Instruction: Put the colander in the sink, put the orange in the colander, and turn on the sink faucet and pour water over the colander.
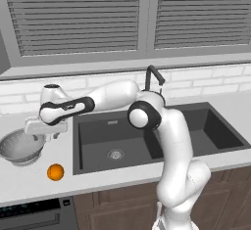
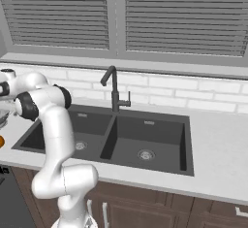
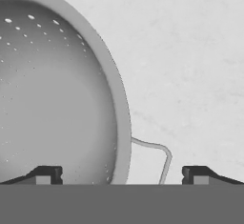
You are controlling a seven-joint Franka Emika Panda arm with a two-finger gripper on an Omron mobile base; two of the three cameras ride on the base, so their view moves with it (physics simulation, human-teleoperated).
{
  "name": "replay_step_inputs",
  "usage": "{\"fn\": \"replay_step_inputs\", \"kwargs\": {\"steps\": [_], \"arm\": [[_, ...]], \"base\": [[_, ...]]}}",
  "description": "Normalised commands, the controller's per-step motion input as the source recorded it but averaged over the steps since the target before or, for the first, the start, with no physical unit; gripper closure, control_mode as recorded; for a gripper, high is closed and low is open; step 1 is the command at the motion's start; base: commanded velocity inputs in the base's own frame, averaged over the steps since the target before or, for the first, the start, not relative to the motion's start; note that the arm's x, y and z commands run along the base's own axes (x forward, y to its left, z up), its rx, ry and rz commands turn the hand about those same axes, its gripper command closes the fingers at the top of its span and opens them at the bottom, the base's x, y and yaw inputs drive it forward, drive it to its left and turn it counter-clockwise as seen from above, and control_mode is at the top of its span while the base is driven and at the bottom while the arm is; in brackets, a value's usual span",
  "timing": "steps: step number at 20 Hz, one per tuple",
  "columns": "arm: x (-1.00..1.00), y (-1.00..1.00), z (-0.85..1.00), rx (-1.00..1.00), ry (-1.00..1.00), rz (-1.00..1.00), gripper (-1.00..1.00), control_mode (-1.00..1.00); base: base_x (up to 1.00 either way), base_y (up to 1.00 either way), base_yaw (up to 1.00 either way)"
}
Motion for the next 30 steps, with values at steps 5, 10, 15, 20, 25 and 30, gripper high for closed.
{"fn": "replay_step_inputs", "kwargs": {"steps": [5, 10, 15, 20, 25, 30], "arm": [[0.0, 0.0, -0.31, 0.0, 0.0, -0.04, -1.0, -1.0], [0.0, 0.07, -0.14, 0.0, 0.0, -0.04, -1.0, -1.0], [0.0, 0.05, 0.0, 0.0, 0.0, 0.0, -1.0, -1.0], [0.0, 0.0, 0.0, 0.0, 0.0, 0.0, 1.0, -1.0], [0.0, 0.0, 0.0, 0.0, 0.0, 0.0, 1.0, -1.0], [0.0, 0.0, 0.01, 0.0, 0.0, 0.0, 1.0, -1.0]], "base": [[0.0, 0.0, 0.0], [0.0, 0.0, 0.0], [0.0, 0.0, 0.0], [0.0, 0.0, 0.0], [0.0, 0.0, 0.0], [0.0, 0.0, 0.0]]}}
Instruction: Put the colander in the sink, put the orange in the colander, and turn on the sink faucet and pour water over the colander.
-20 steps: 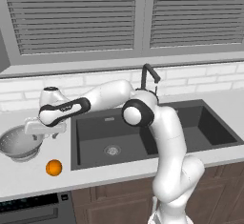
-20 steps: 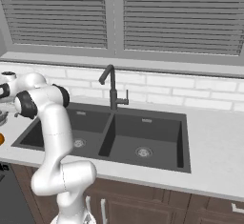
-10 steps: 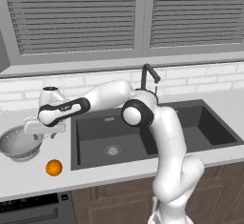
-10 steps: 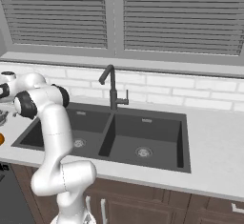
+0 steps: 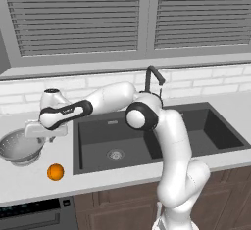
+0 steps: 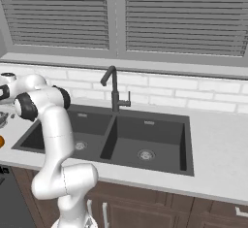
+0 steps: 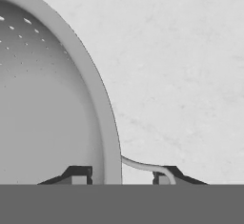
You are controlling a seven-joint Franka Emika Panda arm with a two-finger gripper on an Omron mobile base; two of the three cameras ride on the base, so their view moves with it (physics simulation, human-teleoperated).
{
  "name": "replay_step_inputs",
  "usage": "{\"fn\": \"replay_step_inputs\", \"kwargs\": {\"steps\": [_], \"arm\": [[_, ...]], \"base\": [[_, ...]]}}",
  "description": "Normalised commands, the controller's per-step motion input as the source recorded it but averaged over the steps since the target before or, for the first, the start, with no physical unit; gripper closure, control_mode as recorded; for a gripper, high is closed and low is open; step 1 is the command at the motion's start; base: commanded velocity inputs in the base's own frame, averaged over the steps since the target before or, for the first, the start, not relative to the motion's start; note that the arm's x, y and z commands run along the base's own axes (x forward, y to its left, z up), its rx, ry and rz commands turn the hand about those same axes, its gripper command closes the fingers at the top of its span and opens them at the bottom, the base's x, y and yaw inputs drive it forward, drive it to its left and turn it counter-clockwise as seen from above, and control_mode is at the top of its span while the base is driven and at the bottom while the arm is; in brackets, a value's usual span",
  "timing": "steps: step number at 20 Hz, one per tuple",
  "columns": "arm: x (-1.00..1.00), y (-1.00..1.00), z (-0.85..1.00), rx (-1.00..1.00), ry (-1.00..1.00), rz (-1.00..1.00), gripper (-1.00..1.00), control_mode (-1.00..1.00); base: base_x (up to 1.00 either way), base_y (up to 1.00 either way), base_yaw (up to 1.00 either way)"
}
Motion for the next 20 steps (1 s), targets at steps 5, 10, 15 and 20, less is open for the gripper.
{"fn": "replay_step_inputs", "kwargs": {"steps": [5, 10, 15, 20], "arm": [[-0.02, 0.0, 0.48, 0.02, -0.01, 0.0, 1.0, -1.0], [-0.13, -0.26, 0.4, 0.11, -0.06, 0.0, 1.0, -1.0], [-0.36, -0.53, 0.21, 0.14, -0.12, 0.0, 1.0, -1.0], [-0.37, -0.5, 0.45, 0.06, -0.07, 0.0, 1.0, -1.0]], "base": [[0.0, 0.0, 0.0], [0.0, 0.0, 0.0], [0.0, 0.0, 0.0], [0.0, 0.0, 0.0]]}}
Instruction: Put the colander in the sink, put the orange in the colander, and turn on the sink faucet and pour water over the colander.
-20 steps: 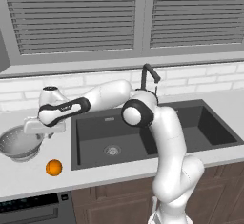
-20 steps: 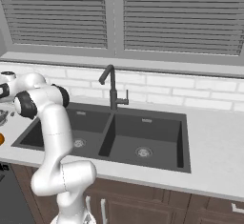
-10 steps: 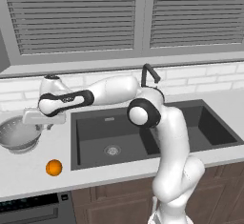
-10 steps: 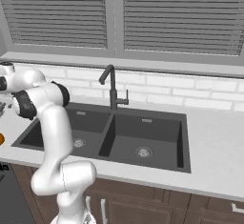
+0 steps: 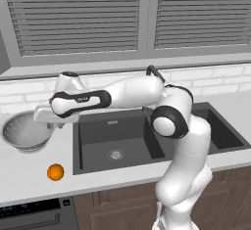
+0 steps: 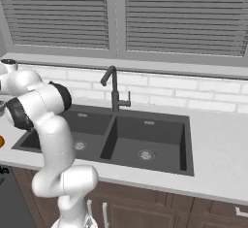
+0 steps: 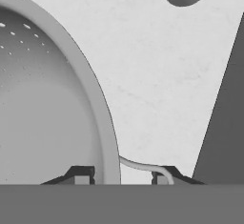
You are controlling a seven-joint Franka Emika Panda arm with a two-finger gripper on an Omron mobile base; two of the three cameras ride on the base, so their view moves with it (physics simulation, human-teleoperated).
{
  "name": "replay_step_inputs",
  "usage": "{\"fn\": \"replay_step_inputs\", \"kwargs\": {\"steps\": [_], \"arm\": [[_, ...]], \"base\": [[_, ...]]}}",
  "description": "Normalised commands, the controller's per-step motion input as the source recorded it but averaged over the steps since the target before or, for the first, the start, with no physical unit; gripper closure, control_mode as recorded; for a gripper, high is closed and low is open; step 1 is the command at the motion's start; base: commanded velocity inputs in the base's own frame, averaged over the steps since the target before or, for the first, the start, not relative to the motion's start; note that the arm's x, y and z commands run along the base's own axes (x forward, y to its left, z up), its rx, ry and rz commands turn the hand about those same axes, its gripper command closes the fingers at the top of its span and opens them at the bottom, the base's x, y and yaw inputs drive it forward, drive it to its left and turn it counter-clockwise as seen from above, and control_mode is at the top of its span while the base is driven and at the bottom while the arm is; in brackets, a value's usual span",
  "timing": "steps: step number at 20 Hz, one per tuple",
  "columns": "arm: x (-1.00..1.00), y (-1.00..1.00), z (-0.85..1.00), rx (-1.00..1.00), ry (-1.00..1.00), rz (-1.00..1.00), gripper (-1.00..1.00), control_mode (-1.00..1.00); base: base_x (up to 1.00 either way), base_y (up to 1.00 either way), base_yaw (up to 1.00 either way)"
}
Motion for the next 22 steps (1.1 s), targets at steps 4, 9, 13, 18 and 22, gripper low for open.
{"fn": "replay_step_inputs", "kwargs": {"steps": [4, 9, 13, 18, 22], "arm": [[-0.45, -0.5, 0.51, 0.01, 0.0, -0.03, 1.0, -1.0], [-0.02, -0.42, 0.74, 0.0, 0.13, -0.1, 1.0, -1.0], [0.04, -0.39, 0.72, -0.01, 0.18, -0.15, 1.0, -1.0], [0.1, -0.48, 0.33, -0.07, 0.27, -0.19, 1.0, -1.0], [-0.01, -0.64, 0.05, -0.12, 0.14, -0.12, 1.0, -1.0]], "base": [[0.0, 0.0, 0.0], [0.0, 0.0, 0.0], [0.0, 0.0, 0.0], [0.0, 0.0, 0.0], [0.0, 0.0, 0.0]]}}
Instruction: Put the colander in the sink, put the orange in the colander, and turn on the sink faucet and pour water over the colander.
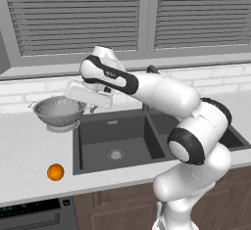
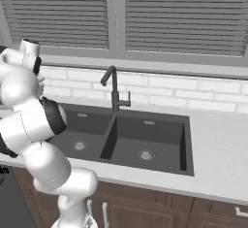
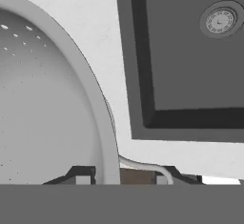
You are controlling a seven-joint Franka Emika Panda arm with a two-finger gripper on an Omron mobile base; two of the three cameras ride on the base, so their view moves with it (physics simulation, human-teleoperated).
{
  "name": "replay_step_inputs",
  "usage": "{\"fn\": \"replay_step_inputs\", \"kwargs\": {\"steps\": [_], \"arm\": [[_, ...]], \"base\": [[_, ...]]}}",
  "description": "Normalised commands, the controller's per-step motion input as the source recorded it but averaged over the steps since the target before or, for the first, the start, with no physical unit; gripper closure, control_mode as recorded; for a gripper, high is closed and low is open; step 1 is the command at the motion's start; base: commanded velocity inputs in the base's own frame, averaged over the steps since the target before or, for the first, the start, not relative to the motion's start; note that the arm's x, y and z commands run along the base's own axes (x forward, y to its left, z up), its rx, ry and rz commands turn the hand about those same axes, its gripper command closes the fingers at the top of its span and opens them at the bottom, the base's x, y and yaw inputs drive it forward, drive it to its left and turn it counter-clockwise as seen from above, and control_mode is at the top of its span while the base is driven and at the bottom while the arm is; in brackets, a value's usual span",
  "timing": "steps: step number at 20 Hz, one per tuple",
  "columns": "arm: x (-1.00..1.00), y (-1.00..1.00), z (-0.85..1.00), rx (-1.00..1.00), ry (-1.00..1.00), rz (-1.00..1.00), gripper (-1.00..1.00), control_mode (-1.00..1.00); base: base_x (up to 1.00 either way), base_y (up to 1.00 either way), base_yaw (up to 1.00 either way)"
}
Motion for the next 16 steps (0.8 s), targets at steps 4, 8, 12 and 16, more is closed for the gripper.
{"fn": "replay_step_inputs", "kwargs": {"steps": [4, 8, 12, 16], "arm": [[-0.18, -0.52, 0.04, -0.21, 0.01, -0.12, 1.0, -1.0], [-0.02, -0.32, -0.06, -0.24, 0.0, -0.07, 1.0, -1.0], [0.01, -0.3, -0.41, -0.1, -0.03, -0.02, 1.0, -1.0], [0.09, -0.32, -0.5, 0.0, -0.01, 0.0, 1.0, -1.0]], "base": [[0.0, 0.0, 0.0], [0.0, 0.0, 0.0], [0.0, 0.0, 0.0], [0.0, 0.0, 0.0]]}}
